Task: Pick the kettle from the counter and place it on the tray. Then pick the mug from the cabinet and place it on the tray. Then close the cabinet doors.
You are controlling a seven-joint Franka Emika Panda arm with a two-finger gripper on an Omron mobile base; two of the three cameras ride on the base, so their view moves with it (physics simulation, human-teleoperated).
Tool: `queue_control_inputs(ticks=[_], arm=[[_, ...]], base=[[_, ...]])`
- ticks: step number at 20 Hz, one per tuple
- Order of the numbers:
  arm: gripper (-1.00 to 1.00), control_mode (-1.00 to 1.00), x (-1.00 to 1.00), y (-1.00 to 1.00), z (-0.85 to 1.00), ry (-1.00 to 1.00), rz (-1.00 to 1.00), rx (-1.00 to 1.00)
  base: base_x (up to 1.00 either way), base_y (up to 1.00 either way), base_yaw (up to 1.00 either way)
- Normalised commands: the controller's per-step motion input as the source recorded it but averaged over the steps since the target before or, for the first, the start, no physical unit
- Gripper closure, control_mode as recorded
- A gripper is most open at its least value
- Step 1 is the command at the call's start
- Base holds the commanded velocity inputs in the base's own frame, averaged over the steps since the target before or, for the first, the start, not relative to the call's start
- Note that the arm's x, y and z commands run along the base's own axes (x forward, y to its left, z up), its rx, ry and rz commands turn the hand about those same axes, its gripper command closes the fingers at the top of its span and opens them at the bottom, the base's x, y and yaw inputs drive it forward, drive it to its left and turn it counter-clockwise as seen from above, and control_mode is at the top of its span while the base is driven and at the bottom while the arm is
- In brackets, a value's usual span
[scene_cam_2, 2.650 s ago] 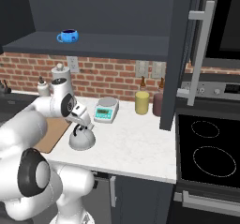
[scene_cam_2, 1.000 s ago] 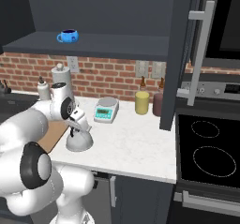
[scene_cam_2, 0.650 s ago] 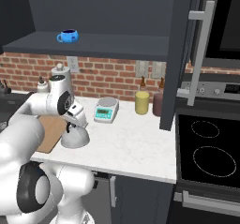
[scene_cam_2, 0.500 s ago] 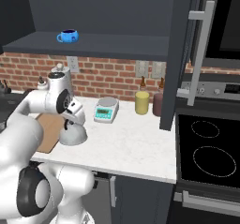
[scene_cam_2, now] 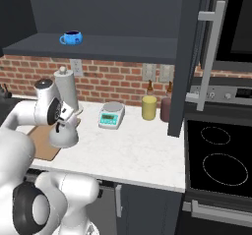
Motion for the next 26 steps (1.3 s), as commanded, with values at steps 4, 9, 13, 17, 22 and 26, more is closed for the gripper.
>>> queue_control_inputs(ticks=[4,9,13,17,22,26], arm=[[1.0,-1.0,0.16,0.58,0.09,-0.12,0.0,0.0],[1.0,-1.0,0.48,0.41,0.03,-0.01,0.0,0.0],[1.0,-1.0,0.49,0.4,0.0,0.0,0.0,0.0],[1.0,-1.0,0.52,0.35,0.0,0.0,0.0,0.0],[1.0,-1.0,0.38,0.38,0.0,-0.04,0.0,0.0],[1.0,-1.0,0.27,0.3,-0.06,-0.1,0.0,0.0]], base=[[0.0,0.0,0.0],[0.0,0.0,0.0],[0.0,0.0,0.0],[0.0,0.0,0.0],[0.0,0.0,0.0],[0.0,0.0,0.0]])
